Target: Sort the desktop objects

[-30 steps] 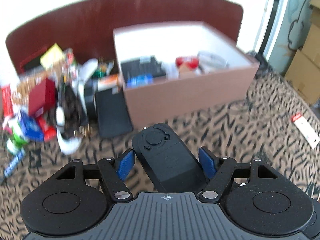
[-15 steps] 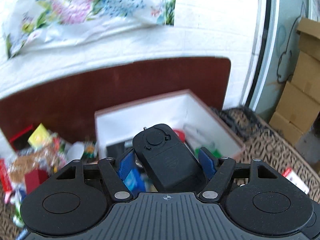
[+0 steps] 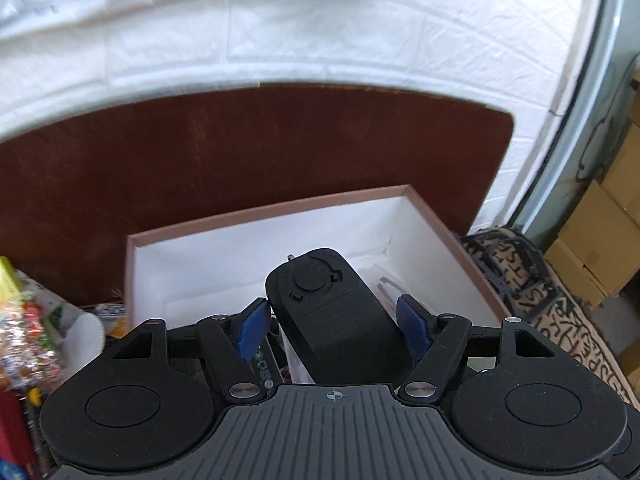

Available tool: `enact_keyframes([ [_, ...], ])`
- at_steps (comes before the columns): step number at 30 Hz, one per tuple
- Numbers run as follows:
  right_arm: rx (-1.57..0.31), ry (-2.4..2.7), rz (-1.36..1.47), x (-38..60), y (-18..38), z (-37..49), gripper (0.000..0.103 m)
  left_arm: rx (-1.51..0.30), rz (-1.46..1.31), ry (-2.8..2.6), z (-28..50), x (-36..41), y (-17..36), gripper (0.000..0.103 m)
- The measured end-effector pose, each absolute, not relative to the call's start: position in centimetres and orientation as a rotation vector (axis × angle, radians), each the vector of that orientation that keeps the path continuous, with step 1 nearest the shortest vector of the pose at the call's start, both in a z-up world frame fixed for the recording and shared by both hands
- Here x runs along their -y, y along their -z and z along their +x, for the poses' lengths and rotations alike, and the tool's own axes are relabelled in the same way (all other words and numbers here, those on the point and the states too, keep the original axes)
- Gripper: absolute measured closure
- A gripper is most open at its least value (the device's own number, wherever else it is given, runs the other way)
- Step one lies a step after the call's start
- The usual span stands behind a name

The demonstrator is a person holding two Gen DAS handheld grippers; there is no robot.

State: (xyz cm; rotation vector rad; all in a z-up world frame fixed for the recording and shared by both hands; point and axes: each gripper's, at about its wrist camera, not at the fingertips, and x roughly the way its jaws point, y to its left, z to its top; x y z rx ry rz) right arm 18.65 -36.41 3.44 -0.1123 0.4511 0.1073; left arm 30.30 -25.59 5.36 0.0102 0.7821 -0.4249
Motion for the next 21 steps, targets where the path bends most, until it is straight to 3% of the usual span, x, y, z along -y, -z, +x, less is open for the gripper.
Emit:
enact_keyframes([
  [19,-0.687,-0.122,-0.161,40.4,2.0,26.8,0.051,-0.968,-0.09,0.434,37.3,25.7,2.0,0.031],
  [21,-0.704,-0.119,-0.164,40.7,2.2,27.0,0.05,-0.961,-0.093,0.436,37.0,25.7,1.9,0.022],
])
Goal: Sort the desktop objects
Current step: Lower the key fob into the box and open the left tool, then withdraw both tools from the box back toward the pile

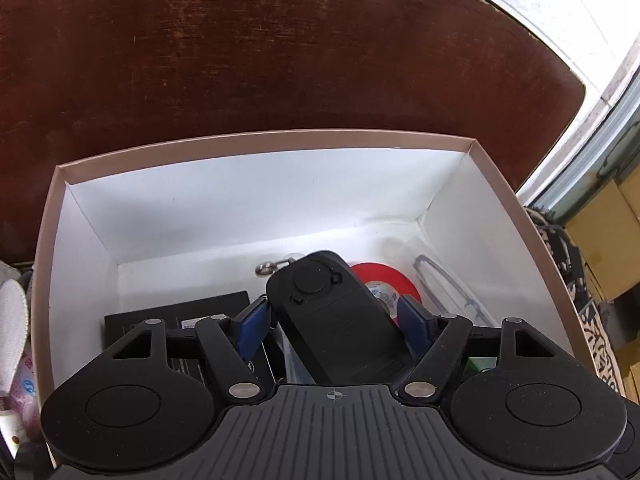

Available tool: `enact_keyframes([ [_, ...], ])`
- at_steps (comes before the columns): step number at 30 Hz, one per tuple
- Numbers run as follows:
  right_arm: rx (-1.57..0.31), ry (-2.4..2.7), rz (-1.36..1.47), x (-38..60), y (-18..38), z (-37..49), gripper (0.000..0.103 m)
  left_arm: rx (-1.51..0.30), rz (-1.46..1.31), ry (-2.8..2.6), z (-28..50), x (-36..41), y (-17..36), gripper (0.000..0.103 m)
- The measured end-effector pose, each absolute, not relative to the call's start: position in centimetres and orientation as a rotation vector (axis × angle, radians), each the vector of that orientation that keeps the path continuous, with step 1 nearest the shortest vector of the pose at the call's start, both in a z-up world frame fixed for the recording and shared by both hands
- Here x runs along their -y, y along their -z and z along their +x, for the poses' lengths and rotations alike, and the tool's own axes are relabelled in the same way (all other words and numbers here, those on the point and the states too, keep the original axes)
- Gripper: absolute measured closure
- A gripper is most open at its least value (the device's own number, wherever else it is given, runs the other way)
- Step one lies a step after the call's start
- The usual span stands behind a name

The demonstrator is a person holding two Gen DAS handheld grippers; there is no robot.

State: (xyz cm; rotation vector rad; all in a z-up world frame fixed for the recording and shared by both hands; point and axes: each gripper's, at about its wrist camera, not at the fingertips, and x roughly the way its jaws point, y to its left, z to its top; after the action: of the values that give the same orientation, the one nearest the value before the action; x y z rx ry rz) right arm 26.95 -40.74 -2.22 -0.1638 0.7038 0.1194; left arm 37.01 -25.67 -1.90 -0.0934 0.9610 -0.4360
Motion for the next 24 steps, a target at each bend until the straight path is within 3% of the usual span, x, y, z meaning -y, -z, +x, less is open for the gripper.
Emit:
enact_keyframes([
  [8,-0.707,-0.11,-0.182,41.8,2.6,26.4,0.049,-0.903,-0.053,0.429,35.7,25.6,0.8,0.008],
  [12,-0.684,-0.082,-0.189,42.5,2.6,25.5,0.019,-0.847,-0.028,0.401,34.2,25.5,-0.4,0.006],
  [18,-0.616,-0.056,-0.224,42.9,2.0,22.6,0.004,-0.756,0.007,0.35,30.9,24.9,-2.0,0.003],
  [24,-0.549,-0.047,-0.241,43.3,1.5,18.7,0.002,-0.684,0.037,0.332,27.1,24.1,-3.5,0.003],
])
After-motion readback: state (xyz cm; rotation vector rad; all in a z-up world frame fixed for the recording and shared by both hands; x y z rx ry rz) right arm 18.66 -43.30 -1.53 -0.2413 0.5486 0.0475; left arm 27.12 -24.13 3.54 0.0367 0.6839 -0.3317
